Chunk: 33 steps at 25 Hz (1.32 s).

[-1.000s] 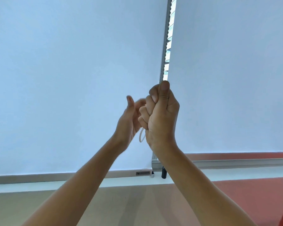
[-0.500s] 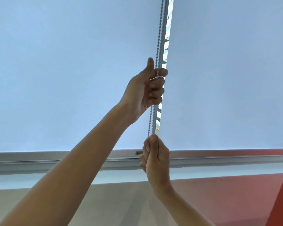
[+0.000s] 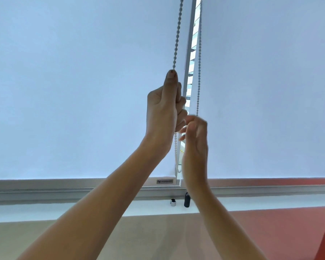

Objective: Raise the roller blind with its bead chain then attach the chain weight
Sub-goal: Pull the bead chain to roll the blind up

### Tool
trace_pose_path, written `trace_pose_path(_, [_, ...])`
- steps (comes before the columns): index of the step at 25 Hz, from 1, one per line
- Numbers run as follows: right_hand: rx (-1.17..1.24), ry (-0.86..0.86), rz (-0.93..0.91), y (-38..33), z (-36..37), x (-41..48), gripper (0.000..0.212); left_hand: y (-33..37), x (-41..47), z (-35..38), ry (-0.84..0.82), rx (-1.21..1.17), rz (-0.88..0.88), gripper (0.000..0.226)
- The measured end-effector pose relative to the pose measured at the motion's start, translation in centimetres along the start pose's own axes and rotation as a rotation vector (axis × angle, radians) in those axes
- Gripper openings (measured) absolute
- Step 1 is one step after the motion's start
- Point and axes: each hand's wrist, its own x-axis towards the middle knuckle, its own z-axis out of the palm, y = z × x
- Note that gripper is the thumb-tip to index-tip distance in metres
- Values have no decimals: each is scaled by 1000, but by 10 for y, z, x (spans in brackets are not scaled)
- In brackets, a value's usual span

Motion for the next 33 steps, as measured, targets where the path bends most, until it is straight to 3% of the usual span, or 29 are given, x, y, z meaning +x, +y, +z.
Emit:
trace_pose_path(7, [245, -44, -72, -39, 7, 59, 26, -29, -29, -6, 47, 115, 2, 50])
trace_pose_path(12, [427, -186, 82, -44, 10, 66, 26, -65, -73, -34, 22, 130, -144, 48])
trace_pose_path(18, [585, -424, 254, -53, 16, 67, 33, -92, -107, -47, 14, 185, -190, 45])
trace_pose_path(25, [524, -129, 149, -56, 26, 53, 32, -104, -93, -59, -2, 323, -182, 53])
trace_pose_path(30, [460, -45, 38, -51, 27, 45, 32, -100, -72, -67, -27, 275, -137, 45])
trace_pose_path(33, [335, -38, 8, -33, 28, 23, 32, -77, -46, -62, -77, 222, -103, 51])
